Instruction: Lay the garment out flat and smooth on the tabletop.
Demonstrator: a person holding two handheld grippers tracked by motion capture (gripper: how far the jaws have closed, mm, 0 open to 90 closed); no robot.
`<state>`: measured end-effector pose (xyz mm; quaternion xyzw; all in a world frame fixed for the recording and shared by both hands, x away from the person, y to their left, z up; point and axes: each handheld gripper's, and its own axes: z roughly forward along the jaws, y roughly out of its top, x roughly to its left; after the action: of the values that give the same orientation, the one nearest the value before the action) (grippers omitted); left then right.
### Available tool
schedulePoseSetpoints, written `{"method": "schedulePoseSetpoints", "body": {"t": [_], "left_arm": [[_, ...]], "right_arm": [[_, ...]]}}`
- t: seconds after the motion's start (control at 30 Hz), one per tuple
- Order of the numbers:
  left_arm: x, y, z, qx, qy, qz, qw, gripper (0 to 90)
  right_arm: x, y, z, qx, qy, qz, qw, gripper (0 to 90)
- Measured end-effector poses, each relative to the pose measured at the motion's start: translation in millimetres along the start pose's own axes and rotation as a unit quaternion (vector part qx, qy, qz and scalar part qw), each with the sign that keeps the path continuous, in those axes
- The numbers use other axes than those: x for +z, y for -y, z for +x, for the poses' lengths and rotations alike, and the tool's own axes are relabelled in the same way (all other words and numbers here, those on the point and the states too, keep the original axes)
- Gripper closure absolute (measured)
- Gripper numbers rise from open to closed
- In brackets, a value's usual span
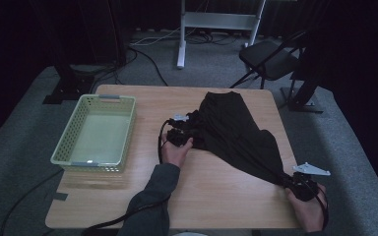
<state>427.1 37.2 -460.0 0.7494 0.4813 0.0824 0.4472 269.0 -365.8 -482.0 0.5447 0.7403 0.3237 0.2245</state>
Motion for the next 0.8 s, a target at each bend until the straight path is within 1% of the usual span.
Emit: {"method": "schedulePoseSetpoints", "body": {"t": [0.03,0.1,0.2,0.33,0.43,0.47,0.5,0.53,0.7,0.73,0.8], "left_arm": [[-4.7,2.5,0.7,-0.007,0.007,-0.001,0.9999,87.6],[-10.8,5.1,1.0,-0.007,0.01,-0.005,0.9999,87.6],[-21.0,8.9,0.9,-0.013,0.018,-0.01,0.9997,87.6],[-36.2,14.4,1.8,-0.012,0.02,-0.018,0.9996,87.6],[-46.9,20.6,3.6,-0.015,0.021,-0.019,0.9995,87.6],[-46.9,20.6,3.6,-0.015,0.021,-0.019,0.9995,87.6],[-50.7,23.7,4.3,-0.018,0.023,-0.021,0.9994,87.6],[-54.0,26.3,5.4,-0.017,0.023,-0.02,0.9994,87.6],[-69.4,38.5,12.4,-0.027,0.025,-0.025,0.999,87.5],[-72.4,40.7,13.8,-0.028,0.023,-0.025,0.999,87.6],[-77.6,44.7,16.5,-0.033,0.021,-0.027,0.9989,87.6]], "right_arm": [[-1.3,0.5,0.3,0.0,0.0,0.003,1.0,82.8],[-2.3,1.0,0.6,0.0,0.001,0.005,1.0,83.3],[-4.4,2.1,0.6,-0.004,0.001,0.008,1.0,84.2],[-7.4,4.1,0.5,-0.003,-0.001,0.012,0.9999,85.0],[-10.1,6.3,0.9,0.0,-0.001,0.014,0.9999,85.4],[-10.1,6.3,0.9,0.0,-0.001,0.014,0.9999,85.4],[-10.9,7.2,0.7,-0.002,-0.001,0.013,0.9999,85.5],[-12.1,8.2,0.9,-0.001,-0.001,0.014,0.9999,85.7],[-16.7,11.4,1.0,0.0,-0.001,0.018,0.9998,85.7],[-17.5,11.9,0.8,0.004,-0.005,0.018,0.9998,85.1],[-19.7,12.4,-1.1,0.015,-0.013,0.007,0.9998,78.3]]}}
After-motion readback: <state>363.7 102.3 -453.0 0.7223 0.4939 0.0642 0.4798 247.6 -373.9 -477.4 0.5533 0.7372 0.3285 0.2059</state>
